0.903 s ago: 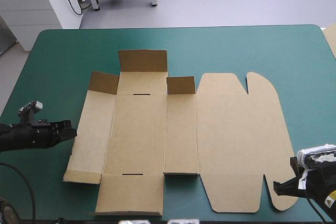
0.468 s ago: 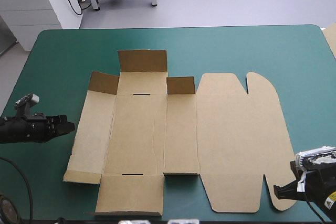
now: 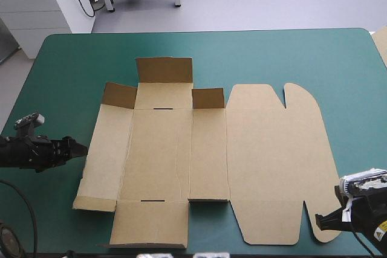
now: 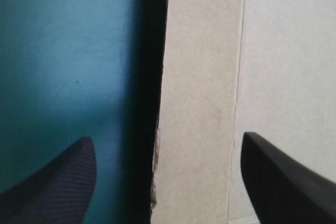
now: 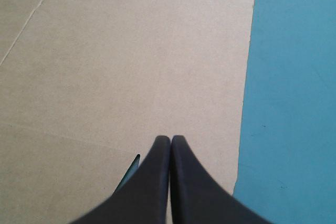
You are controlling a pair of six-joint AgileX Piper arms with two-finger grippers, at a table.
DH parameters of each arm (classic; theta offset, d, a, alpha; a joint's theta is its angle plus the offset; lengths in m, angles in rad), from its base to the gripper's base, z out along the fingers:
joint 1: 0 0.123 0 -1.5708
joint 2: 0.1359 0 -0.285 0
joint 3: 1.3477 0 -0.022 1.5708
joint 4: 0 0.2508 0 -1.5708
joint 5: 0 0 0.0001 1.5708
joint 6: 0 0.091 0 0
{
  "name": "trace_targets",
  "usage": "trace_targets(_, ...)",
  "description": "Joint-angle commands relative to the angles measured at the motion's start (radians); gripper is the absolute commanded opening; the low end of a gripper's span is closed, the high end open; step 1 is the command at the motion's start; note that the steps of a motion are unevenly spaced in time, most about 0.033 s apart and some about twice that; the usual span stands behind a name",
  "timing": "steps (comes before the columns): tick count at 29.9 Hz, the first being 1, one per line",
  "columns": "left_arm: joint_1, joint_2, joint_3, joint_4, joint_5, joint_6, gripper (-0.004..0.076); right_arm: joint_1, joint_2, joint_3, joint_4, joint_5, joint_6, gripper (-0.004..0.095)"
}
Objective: Fold the box
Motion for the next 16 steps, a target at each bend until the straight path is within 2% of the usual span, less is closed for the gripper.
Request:
trace_targets(1, -0.015, -0.001, -0.028, -0.058, 0.006, -0.010, 0.0547, -0.005, 0.006, -0.026, -0.009, -0.059, -0.015, -0.0021)
trace_targets(16, -0.155, 0.107, -0.028, -0.054, 0.020, -0.012, 0.0547, -0.005, 0.006, -0.026, -0.010, -0.059, -0.018, -0.0021)
